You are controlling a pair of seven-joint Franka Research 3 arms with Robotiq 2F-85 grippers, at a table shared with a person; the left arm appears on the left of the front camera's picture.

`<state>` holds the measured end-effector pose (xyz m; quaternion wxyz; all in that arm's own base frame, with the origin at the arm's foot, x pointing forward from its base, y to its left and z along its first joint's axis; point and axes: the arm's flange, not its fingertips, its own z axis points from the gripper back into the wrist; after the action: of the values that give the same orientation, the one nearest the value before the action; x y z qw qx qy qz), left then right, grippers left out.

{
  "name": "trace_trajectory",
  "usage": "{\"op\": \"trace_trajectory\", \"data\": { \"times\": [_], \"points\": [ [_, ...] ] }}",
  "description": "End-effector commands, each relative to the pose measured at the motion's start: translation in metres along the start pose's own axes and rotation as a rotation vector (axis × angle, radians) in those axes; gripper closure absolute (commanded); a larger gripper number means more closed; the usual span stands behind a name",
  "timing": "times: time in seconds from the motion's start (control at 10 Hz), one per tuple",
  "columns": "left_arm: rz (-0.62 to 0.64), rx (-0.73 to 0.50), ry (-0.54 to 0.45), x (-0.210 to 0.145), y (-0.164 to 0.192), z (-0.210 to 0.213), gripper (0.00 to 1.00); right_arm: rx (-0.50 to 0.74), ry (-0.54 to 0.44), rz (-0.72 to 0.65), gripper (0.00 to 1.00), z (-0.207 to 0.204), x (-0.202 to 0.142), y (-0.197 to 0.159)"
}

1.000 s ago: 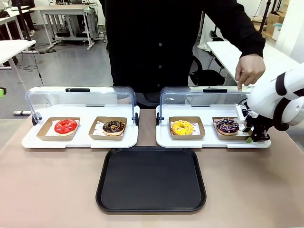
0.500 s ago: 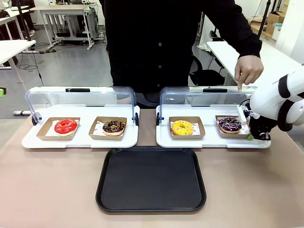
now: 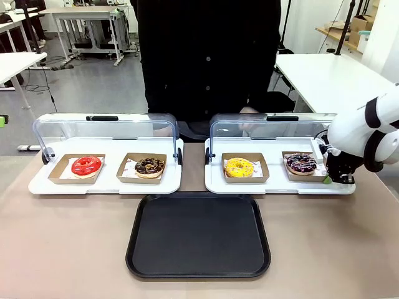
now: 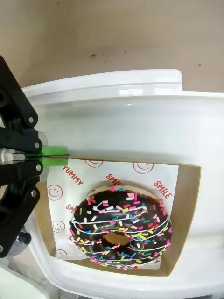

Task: Move the fourth donut from the left to the tray.
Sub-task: Pick up the Paper togo box containing the Donut indicated by the person and place it on the Handle tray.

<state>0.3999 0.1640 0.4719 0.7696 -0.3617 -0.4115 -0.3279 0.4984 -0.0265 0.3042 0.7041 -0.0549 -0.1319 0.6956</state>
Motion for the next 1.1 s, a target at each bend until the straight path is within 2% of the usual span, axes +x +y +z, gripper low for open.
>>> {"op": "trace_trajectory", "data": {
  "times": [0.0,0.1,0.5,0.7,1.0],
  "points": [
    [-0.011,-0.006,-0.029,0.002,0.001,0.0,0.0,0.0,0.0,0.001,0.98,0.0,0.0,0.0],
    [-0.011,-0.006,-0.029,0.002,0.001,0.0,0.0,-0.067,-0.012,-0.031,0.98,0.02,0.01,0.007],
    [-0.011,-0.006,-0.029,0.002,0.001,0.0,0.0,-0.123,-0.059,-0.028,0.98,0.072,0.044,0.027],
    [-0.011,-0.006,-0.029,0.002,0.001,0.0,0.0,-0.074,-0.086,-0.067,0.98,0.089,0.076,0.052],
    [-0.011,-0.006,-0.029,0.002,0.001,0.0,0.0,-0.05,-0.065,-0.095,0.98,0.093,0.133,0.084]
  ]
}}
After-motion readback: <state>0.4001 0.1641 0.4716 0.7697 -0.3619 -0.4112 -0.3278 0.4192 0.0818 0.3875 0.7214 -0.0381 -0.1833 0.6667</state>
